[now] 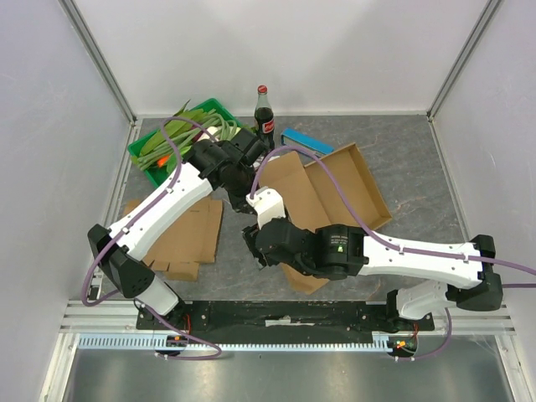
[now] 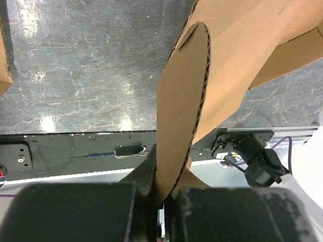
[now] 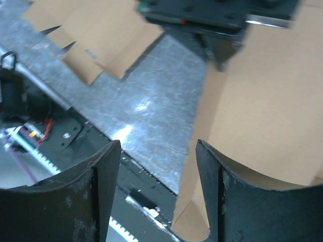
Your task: Fold the paper box
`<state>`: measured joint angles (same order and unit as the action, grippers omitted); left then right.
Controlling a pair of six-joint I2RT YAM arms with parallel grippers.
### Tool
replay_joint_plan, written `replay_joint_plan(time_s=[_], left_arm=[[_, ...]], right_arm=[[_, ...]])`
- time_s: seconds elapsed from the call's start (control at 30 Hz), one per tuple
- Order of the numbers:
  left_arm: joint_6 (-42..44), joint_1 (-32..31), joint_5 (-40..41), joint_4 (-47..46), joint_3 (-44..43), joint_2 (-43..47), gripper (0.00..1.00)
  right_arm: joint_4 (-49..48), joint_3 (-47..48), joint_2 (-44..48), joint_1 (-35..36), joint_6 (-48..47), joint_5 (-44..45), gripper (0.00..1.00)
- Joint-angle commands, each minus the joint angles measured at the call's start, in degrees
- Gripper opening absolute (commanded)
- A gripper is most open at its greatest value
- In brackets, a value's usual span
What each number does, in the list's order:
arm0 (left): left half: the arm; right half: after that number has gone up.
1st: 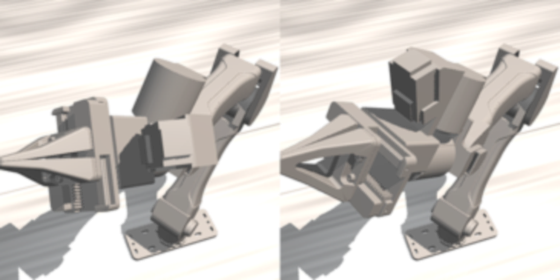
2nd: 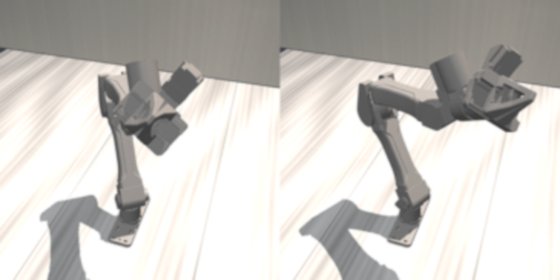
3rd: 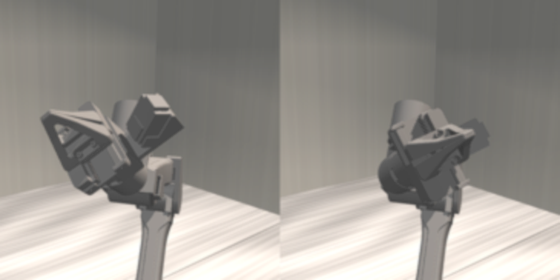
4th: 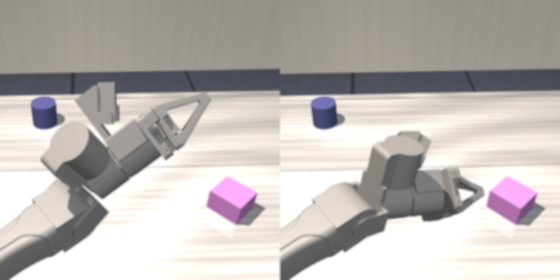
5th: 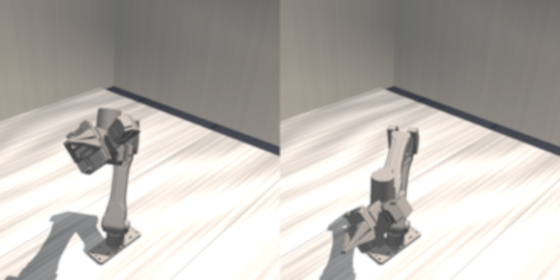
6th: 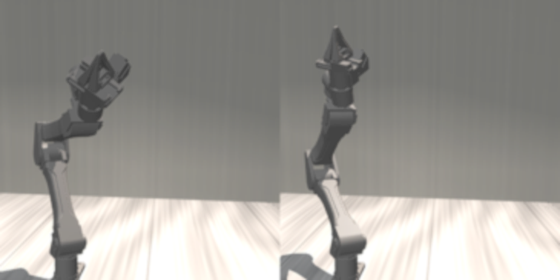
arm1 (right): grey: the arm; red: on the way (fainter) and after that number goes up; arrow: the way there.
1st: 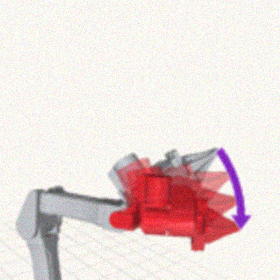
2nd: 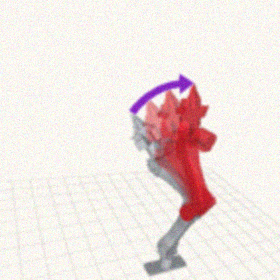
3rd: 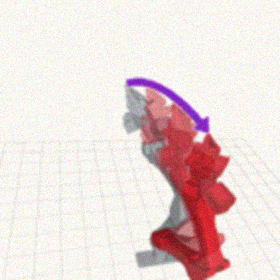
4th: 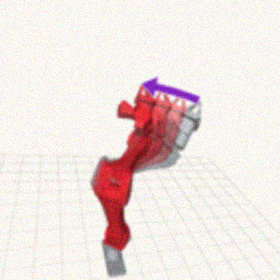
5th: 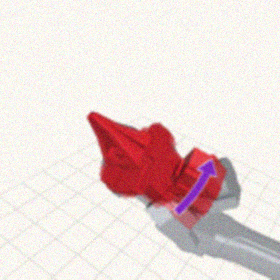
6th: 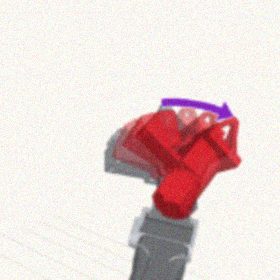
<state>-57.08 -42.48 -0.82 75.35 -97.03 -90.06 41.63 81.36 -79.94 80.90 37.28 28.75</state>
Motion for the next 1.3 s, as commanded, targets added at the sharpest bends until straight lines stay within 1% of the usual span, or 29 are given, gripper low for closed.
replay_joint_plan(time_s=[0.0,0.03,0.13,0.2,0.23,0.33,0.37,0.53,0.6,0.63,0.67,0.7,0.73,0.77,0.8,0.83,0.87,0.9,0.93,0.97,1.0,1.03,1.07,1.1,1.13,1.17,1.2,1.23,1.27], left_arm=[[0.48,1.61,-2.08,12.71,-2.64,1.73,0.02],[0.39,2.04,-2.52,12.63,-2.11,1.82,0.02],[0.13,2.66,-4.62,12.54,-1.58,1.91,0.02],[0.13,2.93,-6.29,12.19,-1.32,2.17,0.02],[0.21,3.19,-6.73,12.19,-1.32,2.26,0.02],[0.48,3.72,-7.79,12.28,-1.40,2.43,0.02],[0.56,3.89,-8.23,12.36,-1.49,2.52,0.02],[0.65,4.33,-9.29,12.27,-1.84,2.96,0.02],[0.83,4.33,-9.55,11.75,-1.93,3.40,0.02],[1.26,4.33,-9.73,11.05,-2.19,3.84,0.02],[1.79,4.33,-10.34,10.44,-2.28,4.10,0.02],[2.58,4.33,-10.17,9.91,-2.54,4.37,0.04],[5.63,4.33,-9.82,8.16,-2.98,4.80,0.09],[7.32,4.25,-7.73,6.32,-2.46,7.33,0.24],[8.38,4.25,-6.75,3.95,-1.24,9.62,0.33],[10.82,4.25,-6.22,-5.04,3.21,12.43,0.52],[12.33,4.42,-6.73,-9.39,5.95,19.33,0.67],[13.82,4.60,-6.65,-13.09,8.33,22.27,0.83],[16.36,4.60,-6.48,-17.30,12.01,25.34,0.96],[16.91,4.69,-3.60,-22.04,13.78,29.90,0.97],[16.83,4.60,-1.14,-23.66,15.37,32.12,0.98],[17.87,4.60,0.63,-25.59,18.86,34.06,0.98],[18.75,4.60,3.25,-30.13,21.07,37.99,0.98],[19.46,4.60,5.02,-31.92,25.79,39.86,0.98],[20.16,4.60,7.30,-34.20,28.63,41.70,0.97],[20.95,4.60,7.93,-39.18,31.35,43.29,0.95],[21.83,4.60,8.55,-40.71,35.64,44.61,0.94],[22.18,4.60,9.34,-42.29,37.25,44.36,0.90],[22.62,4.60,9.34,-43.78,38.49,43.49,0.89]], right_arm=[[0.91,-1.99,0.75,0.48,2.54,13.07,0.68],[1.00,-2.35,0.93,0.57,2.36,13.87,0.68],[-0.58,-4.28,0.06,0.48,1.31,14.58,0.75],[-1.28,-5.15,-0.65,0.48,1.57,14.66,0.77],[-2.85,-5.94,-0.74,0.57,1.57,15.45,0.76],[-3.57,-7.97,-1.09,0.57,2.62,19.32,0.67],[-3.83,-8.06,-1.18,0.48,2.80,19.50,0.59],[-4.10,-9.03,-1.88,-0.13,4.99,18.19,0.39],[-3.92,-9.29,-2.06,-0.74,5.52,17.04,0.25],[-3.92,-9.38,-1.97,-1.79,6.48,15.21,0.08],[-3.92,-9.55,-1.80,-2.58,7.10,13.89,0.00],[-3.92,-9.64,-1.19,-4.33,7.98,12.13,0.00],[-3.75,-9.64,-0.75,-5.31,9.55,10.64,0.00],[-3.48,-9.56,-0.22,-6.54,10.87,6.62,0.00],[-3.22,-9.56,1.35,-9.51,11.93,4.23,0.00],[-3.22,-9.47,2.06,-11.10,13.25,1.86,0.00],[-3.31,-9.38,2.77,-12.77,13.96,-2.78,0.00],[-3.31,-9.38,4.17,-16.27,14.75,-4.48,0.00],[-3.57,-9.47,4.79,-18.30,15.54,-7.28,0.00],[-3.92,-9.12,5.14,-20.15,16.15,-11.14,0.00],[-3.66,-8.59,5.67,-23.39,16.86,-12.31,0.00],[-3.74,-8.07,6.02,-24.73,17.30,-12.84,0.00],[-3.75,-7.71,6.46,-26.05,19.13,-13.28,0.00],[-3.75,-7.28,7.60,-28.76,20.63,-13.37,0.00],[-4.09,-6.57,8.13,-30.35,22.21,-13.72,0.00],[-4.62,-6.31,8.66,-31.93,26.40,-13.90,0.00],[-5.84,-5.87,9.36,-35.08,28.10,-13.81,0.00],[-6.46,-4.91,9.54,-36.42,29.94,-13.29,0.00],[-8.21,-4.72,10.15,-37.74,31.44,-12.41,0.00]])
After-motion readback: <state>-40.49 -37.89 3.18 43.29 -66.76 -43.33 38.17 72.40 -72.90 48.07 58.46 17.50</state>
